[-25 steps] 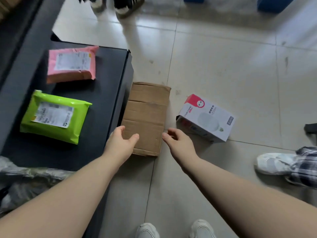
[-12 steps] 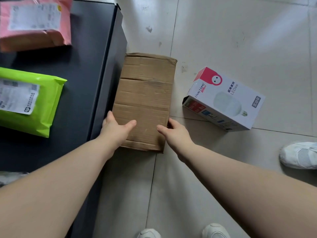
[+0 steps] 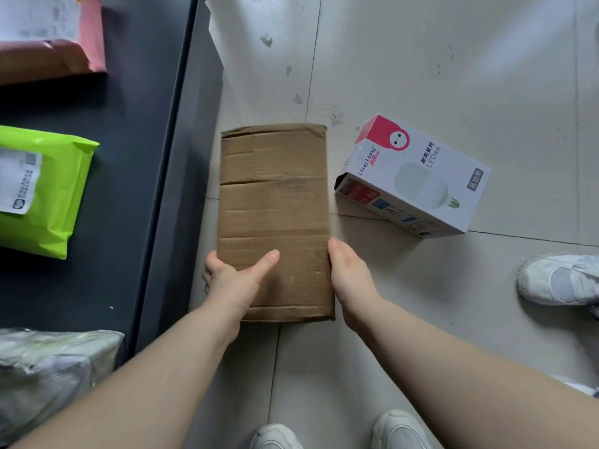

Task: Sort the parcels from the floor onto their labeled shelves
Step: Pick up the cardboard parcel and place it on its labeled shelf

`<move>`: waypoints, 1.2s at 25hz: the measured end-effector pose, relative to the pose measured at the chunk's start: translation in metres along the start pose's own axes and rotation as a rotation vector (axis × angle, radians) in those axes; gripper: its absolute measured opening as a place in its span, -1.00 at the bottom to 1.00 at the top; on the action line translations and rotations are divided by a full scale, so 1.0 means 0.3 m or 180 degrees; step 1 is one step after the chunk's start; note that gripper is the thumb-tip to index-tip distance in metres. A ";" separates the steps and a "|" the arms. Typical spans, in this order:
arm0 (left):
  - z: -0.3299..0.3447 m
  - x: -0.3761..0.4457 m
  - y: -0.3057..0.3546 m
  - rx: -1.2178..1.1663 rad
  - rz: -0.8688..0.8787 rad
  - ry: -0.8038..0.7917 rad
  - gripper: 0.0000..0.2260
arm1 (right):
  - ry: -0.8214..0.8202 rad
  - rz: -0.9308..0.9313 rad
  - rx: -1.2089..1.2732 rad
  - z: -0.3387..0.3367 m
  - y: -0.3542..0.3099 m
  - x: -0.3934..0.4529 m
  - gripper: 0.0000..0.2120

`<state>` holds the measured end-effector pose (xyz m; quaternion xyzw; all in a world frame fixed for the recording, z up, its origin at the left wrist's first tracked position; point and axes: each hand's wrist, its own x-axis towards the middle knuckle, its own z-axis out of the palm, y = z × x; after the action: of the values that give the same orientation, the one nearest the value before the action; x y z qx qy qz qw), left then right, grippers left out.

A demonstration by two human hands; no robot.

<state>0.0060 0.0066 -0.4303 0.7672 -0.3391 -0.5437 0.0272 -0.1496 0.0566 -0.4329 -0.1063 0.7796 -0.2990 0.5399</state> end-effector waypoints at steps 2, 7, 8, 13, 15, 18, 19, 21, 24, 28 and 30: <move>0.003 -0.017 -0.021 -0.0384 -0.0150 -0.0011 0.19 | -0.0071 -0.0159 0.0048 -0.008 -0.024 -0.015 -0.64; -0.019 -0.142 -0.001 -0.0689 -0.0182 0.0074 0.43 | -0.0156 -0.0474 0.0103 -0.068 -0.072 -0.137 -0.71; -0.025 -0.178 0.010 -0.0670 -0.0199 0.0079 0.44 | -0.0164 -0.0525 0.0093 -0.086 -0.080 -0.172 -0.70; -0.076 -0.406 0.088 -0.0675 -0.0209 0.0032 0.35 | -0.0164 -0.0645 0.0070 -0.197 -0.183 -0.381 -0.72; -0.110 -0.510 0.144 -0.0703 -0.0143 0.0049 0.33 | -0.0152 -0.0696 0.0097 -0.253 -0.253 -0.482 -0.74; -0.162 -0.687 0.237 -0.0743 0.0130 0.0121 0.30 | -0.0145 -0.0665 0.0319 -0.341 -0.365 -0.642 -0.75; -0.190 -0.772 0.288 -0.0742 0.0254 0.0149 0.31 | -0.0156 -0.0637 0.0453 -0.384 -0.421 -0.713 -0.73; -0.234 -0.901 0.371 -0.0713 0.0499 0.0192 0.33 | -0.0291 -0.0535 0.0799 -0.450 -0.506 -0.813 -0.60; -0.334 -1.173 0.519 -0.0682 0.0762 0.0106 0.20 | -0.0474 -0.0496 0.1042 -0.591 -0.690 -1.034 -0.54; -0.469 -1.482 0.649 -0.0681 0.1157 -0.0146 0.04 | -0.0909 -0.0608 0.1359 -0.724 -0.891 -1.294 -0.53; -0.541 -1.633 0.707 -0.0646 0.1357 -0.0270 0.12 | -0.1003 -0.0578 0.1559 -0.769 -0.979 -1.423 -0.46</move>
<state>-0.0473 0.0599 0.1226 0.6481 -0.4379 -0.5887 0.2040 -0.2363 0.1119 0.1250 -0.0873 0.5783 -0.5049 0.6348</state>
